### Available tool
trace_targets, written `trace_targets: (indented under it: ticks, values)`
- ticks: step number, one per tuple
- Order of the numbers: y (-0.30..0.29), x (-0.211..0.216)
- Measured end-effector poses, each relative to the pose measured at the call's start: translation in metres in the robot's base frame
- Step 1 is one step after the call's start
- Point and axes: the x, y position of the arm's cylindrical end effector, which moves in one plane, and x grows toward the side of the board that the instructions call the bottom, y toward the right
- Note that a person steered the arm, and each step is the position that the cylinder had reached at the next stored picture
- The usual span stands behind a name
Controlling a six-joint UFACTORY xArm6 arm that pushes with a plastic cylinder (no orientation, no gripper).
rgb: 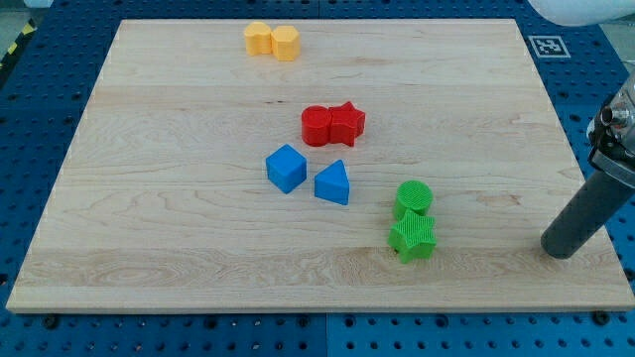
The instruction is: Move your arm towards bottom right
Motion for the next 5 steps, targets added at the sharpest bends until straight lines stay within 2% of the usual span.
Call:
trace_targets:
  ticks: [3, 5]
  values:
    - [-0.013, 0.0]
    - [-0.043, 0.0]
